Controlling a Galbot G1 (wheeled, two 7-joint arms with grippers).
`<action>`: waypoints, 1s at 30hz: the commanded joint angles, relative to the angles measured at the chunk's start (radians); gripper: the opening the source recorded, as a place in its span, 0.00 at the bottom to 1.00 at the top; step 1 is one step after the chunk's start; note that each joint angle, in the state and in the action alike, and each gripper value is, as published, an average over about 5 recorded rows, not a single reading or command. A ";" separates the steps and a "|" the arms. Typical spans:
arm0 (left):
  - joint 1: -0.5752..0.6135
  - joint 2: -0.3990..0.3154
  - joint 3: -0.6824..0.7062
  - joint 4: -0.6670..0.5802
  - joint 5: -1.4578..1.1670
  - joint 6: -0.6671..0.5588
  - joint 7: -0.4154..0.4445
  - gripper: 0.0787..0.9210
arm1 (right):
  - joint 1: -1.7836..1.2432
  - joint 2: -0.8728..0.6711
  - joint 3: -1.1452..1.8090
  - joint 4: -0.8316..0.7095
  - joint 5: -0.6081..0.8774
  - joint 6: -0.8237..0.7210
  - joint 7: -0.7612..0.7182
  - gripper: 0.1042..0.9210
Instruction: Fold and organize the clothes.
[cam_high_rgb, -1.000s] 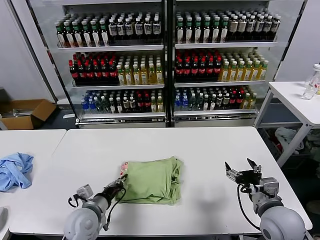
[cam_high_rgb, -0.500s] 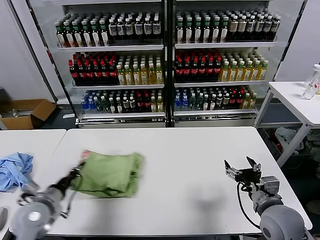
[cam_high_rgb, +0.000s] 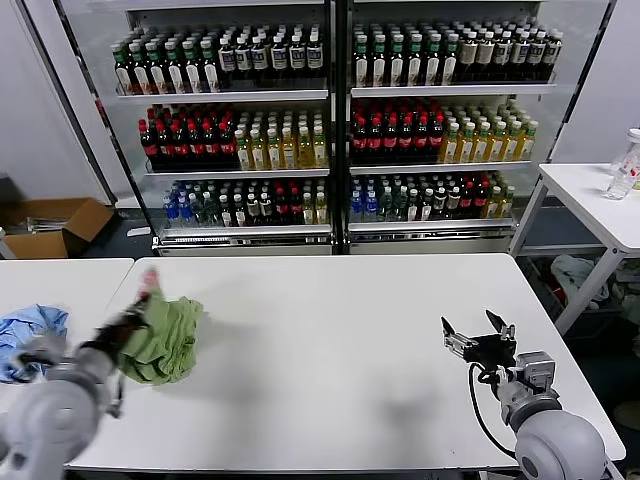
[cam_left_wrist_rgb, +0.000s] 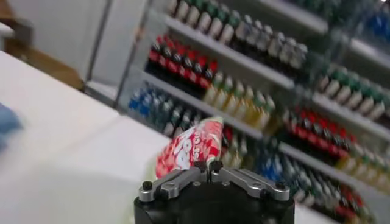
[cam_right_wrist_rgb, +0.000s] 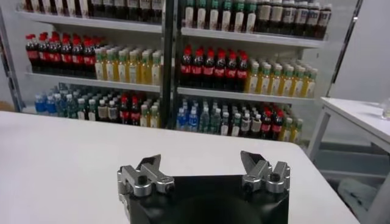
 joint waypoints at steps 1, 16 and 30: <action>-0.143 -0.399 0.493 0.021 0.148 0.006 -0.094 0.01 | 0.015 0.000 -0.005 0.006 0.001 0.004 -0.003 0.88; -0.258 -0.486 0.567 0.280 0.445 -0.095 0.027 0.09 | 0.137 0.007 -0.111 -0.074 0.026 0.032 -0.028 0.88; 0.047 -0.210 0.174 -0.062 0.601 -0.141 0.079 0.56 | 0.587 0.335 -0.669 -0.466 0.184 -0.055 0.065 0.88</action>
